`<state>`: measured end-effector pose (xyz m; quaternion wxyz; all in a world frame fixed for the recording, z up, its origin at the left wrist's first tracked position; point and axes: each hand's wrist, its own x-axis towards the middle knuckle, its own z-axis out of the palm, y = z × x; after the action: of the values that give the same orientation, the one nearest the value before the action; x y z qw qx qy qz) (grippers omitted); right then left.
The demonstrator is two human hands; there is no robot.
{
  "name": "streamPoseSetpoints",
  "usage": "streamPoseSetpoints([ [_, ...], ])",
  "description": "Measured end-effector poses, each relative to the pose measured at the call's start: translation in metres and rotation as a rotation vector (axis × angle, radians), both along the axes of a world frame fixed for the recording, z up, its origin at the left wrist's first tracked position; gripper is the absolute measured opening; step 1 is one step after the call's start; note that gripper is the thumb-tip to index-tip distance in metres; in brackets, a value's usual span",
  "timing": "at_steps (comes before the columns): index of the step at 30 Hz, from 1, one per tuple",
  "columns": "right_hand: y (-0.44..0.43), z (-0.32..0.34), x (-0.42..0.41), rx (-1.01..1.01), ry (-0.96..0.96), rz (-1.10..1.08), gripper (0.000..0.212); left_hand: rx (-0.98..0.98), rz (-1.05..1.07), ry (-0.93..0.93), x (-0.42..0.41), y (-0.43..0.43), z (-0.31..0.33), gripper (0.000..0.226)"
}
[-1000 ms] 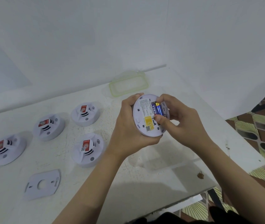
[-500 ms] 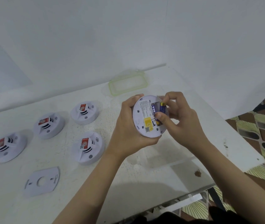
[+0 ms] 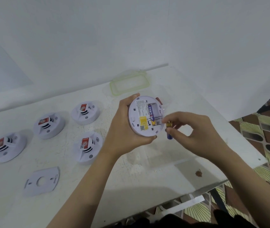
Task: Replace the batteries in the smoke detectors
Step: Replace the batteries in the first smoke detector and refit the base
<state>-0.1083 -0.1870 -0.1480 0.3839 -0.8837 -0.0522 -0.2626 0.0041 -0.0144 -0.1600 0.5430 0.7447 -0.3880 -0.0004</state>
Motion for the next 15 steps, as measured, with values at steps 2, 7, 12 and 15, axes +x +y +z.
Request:
streamPoseSetpoints([
  [2, -0.004, -0.002, -0.002, -0.062, 0.037, 0.008, 0.019, 0.038, -0.016, -0.007, -0.004, 0.002, 0.000, 0.096],
  [7, -0.008, -0.001, 0.000, -0.155, 0.055, -0.033, 0.040, 0.087, -0.047, -0.025, -0.010, 0.004, 0.004, 0.094],
  [12, -0.006, 0.004, 0.003, -0.207, 0.147, 0.030, 0.057, 0.155, -0.079, -0.070, -0.011, 0.005, 0.009, 0.097],
  [15, -0.004, 0.006, 0.001, -0.242, 0.160, 0.000, 0.058, 0.178, -0.099, -0.095, -0.012, 0.005, 0.011, 0.097],
])
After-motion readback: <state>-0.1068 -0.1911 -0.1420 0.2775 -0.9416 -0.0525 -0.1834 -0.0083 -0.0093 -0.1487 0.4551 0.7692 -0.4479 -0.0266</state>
